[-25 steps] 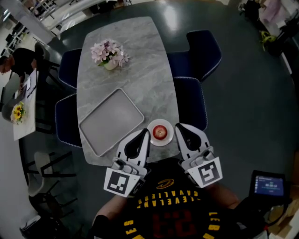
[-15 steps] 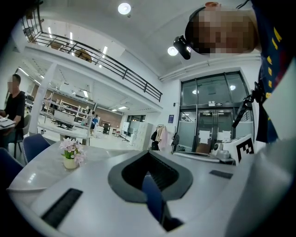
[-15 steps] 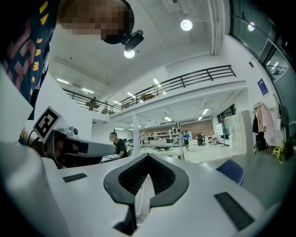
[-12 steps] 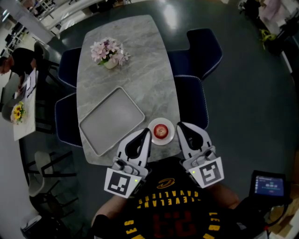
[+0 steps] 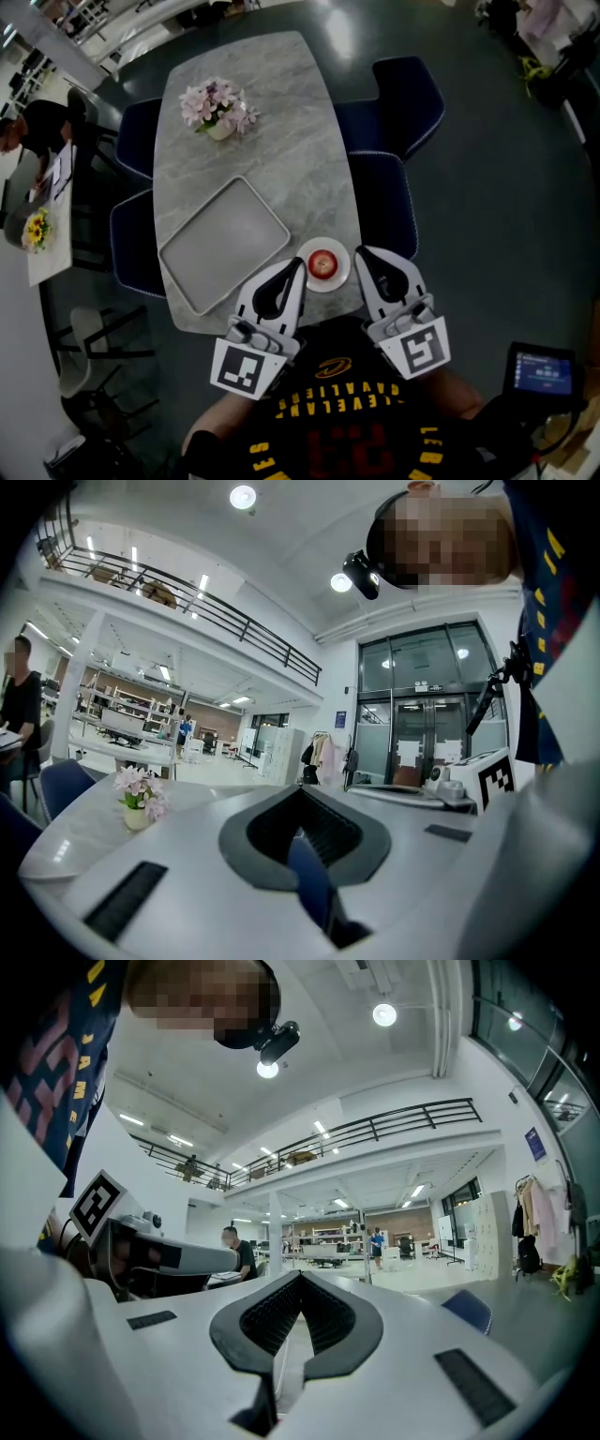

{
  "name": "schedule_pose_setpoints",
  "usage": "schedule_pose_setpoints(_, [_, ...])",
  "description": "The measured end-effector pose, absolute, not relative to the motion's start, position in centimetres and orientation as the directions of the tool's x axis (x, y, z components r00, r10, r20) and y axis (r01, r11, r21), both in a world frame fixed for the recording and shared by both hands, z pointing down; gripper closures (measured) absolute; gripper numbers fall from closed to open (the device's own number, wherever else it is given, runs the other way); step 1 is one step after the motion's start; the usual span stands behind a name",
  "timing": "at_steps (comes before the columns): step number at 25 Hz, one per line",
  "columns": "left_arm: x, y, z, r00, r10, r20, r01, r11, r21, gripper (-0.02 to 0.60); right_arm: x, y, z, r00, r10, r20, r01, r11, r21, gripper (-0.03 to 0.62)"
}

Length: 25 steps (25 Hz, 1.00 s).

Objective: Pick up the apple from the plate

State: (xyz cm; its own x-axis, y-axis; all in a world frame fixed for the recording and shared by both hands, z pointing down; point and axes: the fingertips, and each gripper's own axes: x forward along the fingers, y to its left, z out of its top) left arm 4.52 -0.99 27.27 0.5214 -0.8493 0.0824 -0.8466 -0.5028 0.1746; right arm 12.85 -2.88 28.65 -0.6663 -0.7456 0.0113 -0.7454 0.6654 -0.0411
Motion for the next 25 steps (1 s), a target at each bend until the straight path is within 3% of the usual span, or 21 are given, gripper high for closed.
schedule_pose_setpoints(25, [4.35, -1.21, 27.39, 0.522, -0.848, 0.089, -0.847, -0.504, 0.171, 0.580, 12.51, -2.92, 28.77, -0.677, -0.735, 0.024, -0.736, 0.676, -0.040, 0.588])
